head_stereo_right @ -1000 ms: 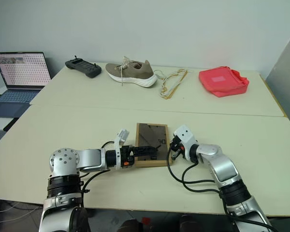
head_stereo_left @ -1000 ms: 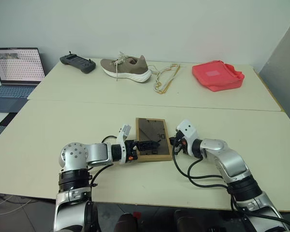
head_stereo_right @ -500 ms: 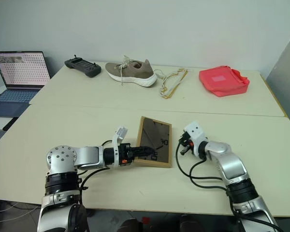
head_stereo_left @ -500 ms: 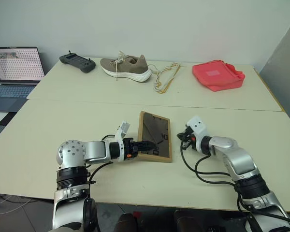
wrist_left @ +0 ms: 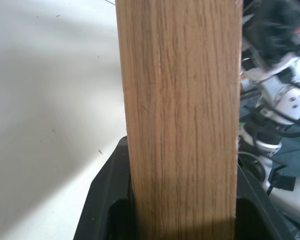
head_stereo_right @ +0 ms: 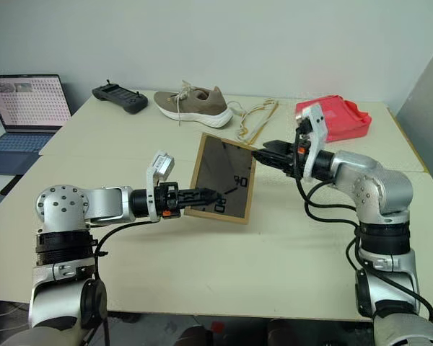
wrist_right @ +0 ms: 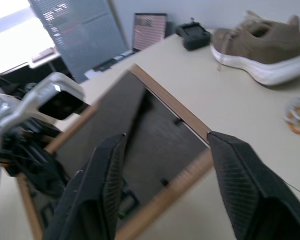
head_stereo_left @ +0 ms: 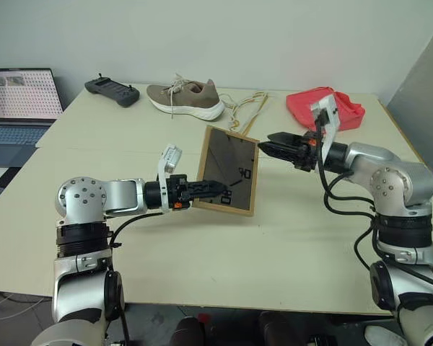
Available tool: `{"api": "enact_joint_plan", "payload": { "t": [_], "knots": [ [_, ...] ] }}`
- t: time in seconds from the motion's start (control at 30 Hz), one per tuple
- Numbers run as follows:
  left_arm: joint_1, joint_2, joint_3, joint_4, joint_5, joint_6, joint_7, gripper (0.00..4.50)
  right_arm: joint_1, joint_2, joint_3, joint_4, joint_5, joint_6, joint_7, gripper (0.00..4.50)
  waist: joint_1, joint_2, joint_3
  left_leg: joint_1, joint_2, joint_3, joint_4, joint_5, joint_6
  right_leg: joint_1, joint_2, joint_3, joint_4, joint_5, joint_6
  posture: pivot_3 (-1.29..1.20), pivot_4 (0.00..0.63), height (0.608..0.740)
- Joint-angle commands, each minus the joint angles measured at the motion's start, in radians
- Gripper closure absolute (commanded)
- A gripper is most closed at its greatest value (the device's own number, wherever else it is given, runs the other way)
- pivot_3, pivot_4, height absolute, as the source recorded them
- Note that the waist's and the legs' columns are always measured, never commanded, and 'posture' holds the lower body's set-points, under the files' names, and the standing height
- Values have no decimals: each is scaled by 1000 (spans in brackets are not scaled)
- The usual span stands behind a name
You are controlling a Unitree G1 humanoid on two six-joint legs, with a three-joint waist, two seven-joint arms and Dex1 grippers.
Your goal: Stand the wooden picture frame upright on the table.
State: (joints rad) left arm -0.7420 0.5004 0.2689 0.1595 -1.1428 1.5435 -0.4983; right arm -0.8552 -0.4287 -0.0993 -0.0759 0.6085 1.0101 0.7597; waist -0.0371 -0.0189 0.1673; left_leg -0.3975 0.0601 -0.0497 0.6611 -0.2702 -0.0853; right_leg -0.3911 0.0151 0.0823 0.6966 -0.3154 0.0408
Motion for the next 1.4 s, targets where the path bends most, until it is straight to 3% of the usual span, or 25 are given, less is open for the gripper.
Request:
{"api": "enact_joint_plan", "payload": {
  "t": [0.03, 0.17, 0.37, 0.53, 0.7, 0.83, 1.0, 1.13, 1.23, 1.33, 1.4],
  "knots": [
    [-53, 19, -20, -11, 30, -71, -87, 3241, -51, 28, 37, 6, 7, -24, -2, 689, -1, 0, 0, 0, 0, 0, 0, 0, 1, 0, 0, -1, 0, 0, 0, 0, 150, 740],
    [-66, 25, -41, -8, 57, -93, -130, 3241, -56, 47, 156, 25, -75, -103, 6, 46, -1, 1, 0, -1, 0, -1, 0, 0, 1, -1, 0, -1, 0, 0, 0, 0, 150, 740],
    [-58, 34, -64, -11, 100, -115, -175, 3241, -87, 119, 226, 50, -128, -163, -23, 46, -5, 1, 1, -4, 0, 0, 0, 0, 1, -5, 0, -1, 1, 0, 0, 0, 150, 740],
    [-38, 31, -68, -21, 121, -120, -187, 3241, -57, 140, 201, -49, -39, -112, 16, 46, -2, 1, 1, -4, 1, -1, 0, 1, -2, -5, 0, -1, 1, 0, 0, 0, 150, 740],
    [-17, 25, -60, -32, 130, -116, -188, 3241, 8, 77, 131, -143, 79, -20, 71, 46, 4, 1, 2, -5, 1, -1, 0, 1, -1, -5, 0, -2, 0, 0, 0, 0, 150, 740],
    [-6, 25, -50, -36, 125, -98, -188, 3241, 79, -37, 88, -216, 140, 22, 128, 46, 5, 1, 3, -5, 0, -2, 0, 0, 1, -5, 0, -2, 1, 0, 0, 0, 150, 740],
    [5, 12, -37, -39, 96, -37, -183, 3241, 161, -159, 63, -211, 60, -63, 116, 46, 4, 1, 3, -4, 0, -2, 0, -1, 1, -4, 0, -3, 1, 0, 0, 0, 150, 740],
    [8, -4, 11, -23, 56, 46, -168, 3241, 293, -290, 96, -211, -132, -350, 164, 46, 4, 0, 3, -5, 0, -2, 0, -1, 1, -4, 0, -3, 0, 0, 0, 0, 150, 740],
    [4, 28, -2, 47, -59, 71, -148, 3241, 430, -361, 133, -61, -477, -1039, 103, 46, 5, -1, 4, -5, 0, -2, 0, -1, 2, -3, 0, -4, -3, 0, 0, 0, 150, 740],
    [-22, 53, -21, 130, -185, 71, -95, 3241, 430, -393, 164, 131, -779, -1570, -110, 46, -2, -2, 9, -5, 0, -1, 0, -1, 2, -3, 0, -2, -3, 0, 1, 0, 150, 740],
    [-31, 70, -48, 145, -262, 71, -61, 3241, 377, -389, 170, 236, -984, -1824, -305, 46, -10, -3, 10, -3, 0, 2, 1, -1, 1, -4, 0, 1, 1, 0, 1, 0, 150, 740]
  ]
}}
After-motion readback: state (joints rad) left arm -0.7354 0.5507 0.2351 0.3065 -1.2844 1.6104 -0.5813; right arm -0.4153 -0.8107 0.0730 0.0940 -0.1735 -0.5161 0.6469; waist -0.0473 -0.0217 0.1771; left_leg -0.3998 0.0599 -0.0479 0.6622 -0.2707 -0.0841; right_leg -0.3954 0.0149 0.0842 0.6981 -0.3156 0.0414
